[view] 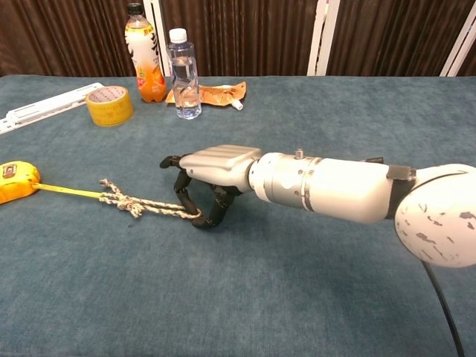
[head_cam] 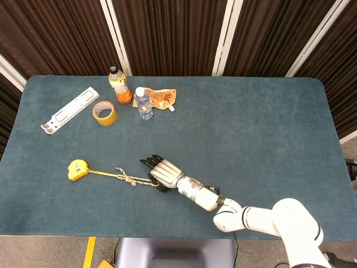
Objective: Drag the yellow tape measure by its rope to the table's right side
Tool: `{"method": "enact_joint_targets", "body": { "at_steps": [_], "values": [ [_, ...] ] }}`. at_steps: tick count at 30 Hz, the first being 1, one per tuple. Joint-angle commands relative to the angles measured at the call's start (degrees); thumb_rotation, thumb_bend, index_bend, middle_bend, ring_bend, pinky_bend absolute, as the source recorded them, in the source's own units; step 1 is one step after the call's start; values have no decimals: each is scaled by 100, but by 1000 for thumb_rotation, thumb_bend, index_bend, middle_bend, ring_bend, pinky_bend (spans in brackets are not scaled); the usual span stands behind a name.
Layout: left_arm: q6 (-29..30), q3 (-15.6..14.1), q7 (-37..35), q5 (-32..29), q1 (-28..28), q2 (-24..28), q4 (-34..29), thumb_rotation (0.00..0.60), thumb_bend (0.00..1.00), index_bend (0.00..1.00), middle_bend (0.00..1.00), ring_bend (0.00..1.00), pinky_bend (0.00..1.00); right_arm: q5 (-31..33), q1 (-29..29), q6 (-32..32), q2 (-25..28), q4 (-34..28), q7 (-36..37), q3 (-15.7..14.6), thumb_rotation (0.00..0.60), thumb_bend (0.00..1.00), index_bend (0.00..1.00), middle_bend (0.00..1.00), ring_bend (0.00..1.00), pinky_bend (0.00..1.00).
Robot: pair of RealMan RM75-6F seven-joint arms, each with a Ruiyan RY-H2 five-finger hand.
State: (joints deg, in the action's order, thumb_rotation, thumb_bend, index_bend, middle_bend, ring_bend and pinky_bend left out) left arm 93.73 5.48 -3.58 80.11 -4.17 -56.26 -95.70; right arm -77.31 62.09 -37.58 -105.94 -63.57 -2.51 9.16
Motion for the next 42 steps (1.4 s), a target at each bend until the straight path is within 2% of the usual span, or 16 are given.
{"method": "enact_joint_targets", "body": {
  "at_steps": [1,16,28,42],
  "values": [
    [1,-2,4,6,-1,1,-1,600,544,62,0,0,61,8,-15,5,25,0,-12,-9,600,516,810,94,87,0],
    [1,31,-26,-56,-20,9,14,600,544,62,0,0,61,97,-342,-147,791,-472,-178,-140,600,547,815,95,87,0],
    [23,50,22,-69,-26,-16,14,600,544,63,0,0,61,194,-762,-190,1619,-880,-431,-494,600,548,823,95,87,0],
    [-1,52,129,-82,-12,-40,-18,600,544,63,0,0,61,39,-1364,-685,2645,-1392,-431,-782,600,552,837,95,87,0]
  ]
}}
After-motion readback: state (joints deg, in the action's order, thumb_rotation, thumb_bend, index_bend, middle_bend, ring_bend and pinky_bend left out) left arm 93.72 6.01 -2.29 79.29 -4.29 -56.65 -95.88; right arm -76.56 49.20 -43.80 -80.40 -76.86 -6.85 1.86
